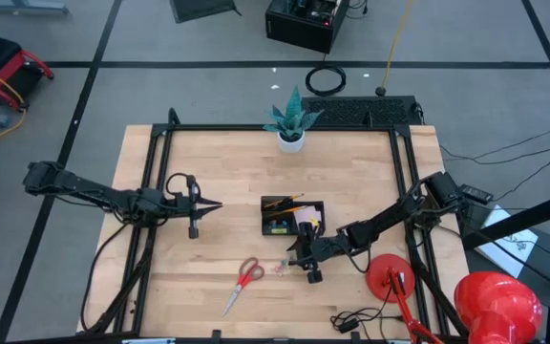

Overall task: Pick and place office supplies into organizer
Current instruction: Put the blue binder clip into the desk organizer

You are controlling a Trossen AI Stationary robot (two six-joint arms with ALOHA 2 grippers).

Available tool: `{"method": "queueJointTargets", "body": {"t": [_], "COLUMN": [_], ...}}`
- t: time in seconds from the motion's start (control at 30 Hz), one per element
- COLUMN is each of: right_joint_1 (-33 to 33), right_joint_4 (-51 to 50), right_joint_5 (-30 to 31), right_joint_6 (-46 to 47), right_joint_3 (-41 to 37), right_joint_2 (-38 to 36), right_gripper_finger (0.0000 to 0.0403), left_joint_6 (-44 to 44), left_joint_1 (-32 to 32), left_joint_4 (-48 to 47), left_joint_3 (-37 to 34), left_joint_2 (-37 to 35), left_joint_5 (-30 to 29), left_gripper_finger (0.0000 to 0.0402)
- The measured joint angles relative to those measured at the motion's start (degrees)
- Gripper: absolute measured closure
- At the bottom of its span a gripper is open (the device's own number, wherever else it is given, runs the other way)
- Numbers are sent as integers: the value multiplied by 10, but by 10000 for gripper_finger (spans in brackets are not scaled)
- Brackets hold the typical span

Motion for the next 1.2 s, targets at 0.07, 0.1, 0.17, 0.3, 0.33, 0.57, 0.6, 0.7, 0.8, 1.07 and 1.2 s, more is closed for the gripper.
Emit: {"method": "queueJointTargets", "body": {"t": [0.07, 0.1, 0.17, 0.3, 0.33, 0.57, 0.6, 0.7, 0.8, 1.07, 1.2], "right_joint_1": [0, 0, 0, 4, 5, 21, 21, 19, 19, 19, 18], "right_joint_4": [-1, -1, -1, -2, -5, -10, 0, 8, 11, 17, 4], "right_joint_5": [1, 1, 2, 3, 4, 51, 51, 46, 46, 40, 31], "right_joint_6": [0, 0, 1, 1, 1, -18, -20, -20, -16, -3, 3], "right_joint_3": [0, 0, 0, 0, 0, 0, 0, 1, 1, 2, 2], "right_joint_2": [0, 0, 0, 0, 0, 15, 19, 27, 38, 48, 48], "right_gripper_finger": [248, 248, 248, 248, 248, 248, 248, 248, 248, 248, 248], "left_joint_6": [-2, -2, -2, -3, -4, -1, -1, -1, -1, 1, 1], "left_joint_1": [0, 0, 0, 0, 0, 0, 0, 0, 0, 0, 0], "left_joint_4": [0, 0, 0, 0, 0, 0, 0, -1, -2, -4, -5], "left_joint_3": [0, 0, 0, 0, 0, 0, 0, 0, 0, 0, 0], "left_joint_2": [0, 0, 0, 0, 0, 0, 0, 0, 0, 0, 0], "left_joint_5": [0, 0, 0, 0, 0, 0, 0, 0, 0, 0, 0], "left_gripper_finger": [371, 371, 371, 371, 371, 371, 371, 371, 371, 371, 371]}}
